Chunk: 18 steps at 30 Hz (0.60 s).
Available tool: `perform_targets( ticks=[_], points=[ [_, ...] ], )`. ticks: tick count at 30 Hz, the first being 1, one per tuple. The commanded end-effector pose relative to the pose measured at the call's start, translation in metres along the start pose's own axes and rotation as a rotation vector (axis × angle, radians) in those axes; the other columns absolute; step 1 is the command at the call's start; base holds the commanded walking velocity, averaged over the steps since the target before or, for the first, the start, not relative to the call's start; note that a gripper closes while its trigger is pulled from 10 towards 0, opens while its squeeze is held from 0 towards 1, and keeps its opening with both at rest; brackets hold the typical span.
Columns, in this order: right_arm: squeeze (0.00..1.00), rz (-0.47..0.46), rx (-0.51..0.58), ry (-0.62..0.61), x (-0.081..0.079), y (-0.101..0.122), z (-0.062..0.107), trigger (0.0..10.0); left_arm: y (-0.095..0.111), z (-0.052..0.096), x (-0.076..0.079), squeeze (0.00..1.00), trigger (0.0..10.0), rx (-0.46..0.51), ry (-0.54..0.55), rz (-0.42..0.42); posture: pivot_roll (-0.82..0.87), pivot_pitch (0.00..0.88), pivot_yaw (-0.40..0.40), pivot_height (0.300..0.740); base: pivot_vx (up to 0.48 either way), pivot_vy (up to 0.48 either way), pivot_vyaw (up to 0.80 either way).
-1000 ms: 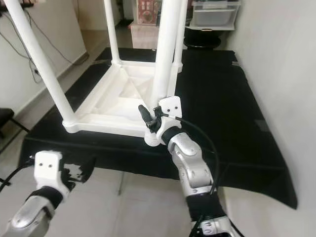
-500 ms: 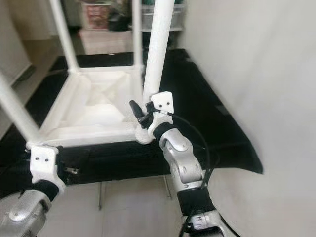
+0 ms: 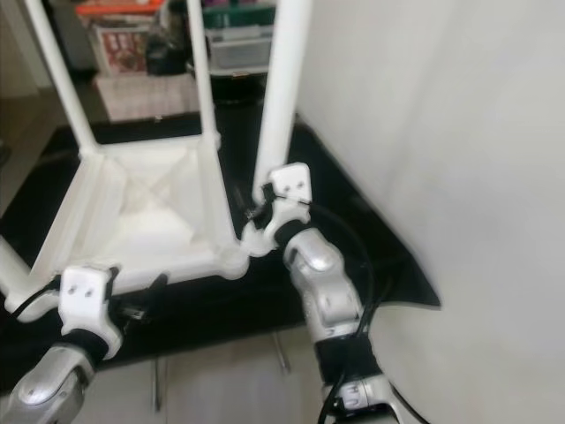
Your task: Building children table
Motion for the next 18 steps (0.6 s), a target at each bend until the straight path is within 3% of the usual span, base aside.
perform_targets(
  ticks=[1, 5, 10, 14, 18],
  points=[
    [0.0, 0.001, 0.006, -0.003, 0.002, 0.003, 0.0, 10.0, -0.001, 0.0, 0.004, 0.0, 10.0, -0.003, -0.015, -0.002, 0.02, 0.0, 0.016, 0.74, 0.33, 0.0, 0.0],
    [0.0, 0.003, 0.004, 0.0, 0.002, 0.003, 0.0, 10.0, -0.001, 0.0, 0.004, 0.0, 10.0, -0.003, -0.017, -0.001, 0.02, 0.0, 0.016, 0.74, 0.315, 0.0, 0.0],
    [0.0, -0.004, -0.006, 0.05, -0.006, 0.001, 0.001, 10.0, 0.001, 0.003, 0.009, 0.0, 10.0, -0.001, -0.044, -0.006, 0.02, 0.002, 0.014, 0.74, 0.0, 0.0, 0.0],
    [0.0, -0.003, -0.011, 0.101, -0.013, 0.001, 0.003, 10.0, 0.0, 0.007, 0.014, 0.0, 10.0, -0.013, -0.07, -0.025, 0.02, 0.012, 0.019, 0.74, 0.0, -0.465, 0.0],
    [0.0, 0.006, -0.024, 0.161, -0.018, 0.001, 0.006, 10.0, 0.003, 0.011, 0.011, 0.0, 10.0, -0.003, -0.037, -0.006, 0.03, 0.026, 0.017, 0.74, 0.0, -0.15, 0.0]
  ],
)
Point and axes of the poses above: a point about 5 cm out from each wrist's last joint towards the gripper, its own z axis pointing back from the gripper into the wrist, its own y axis along the axis of the wrist's last joint, x = y × z, the point moved 4 cm from there along -z, pointing out of the wrist towards the gripper, and after that the axes turned 10 degrees about -z, right-handed, at the moved point
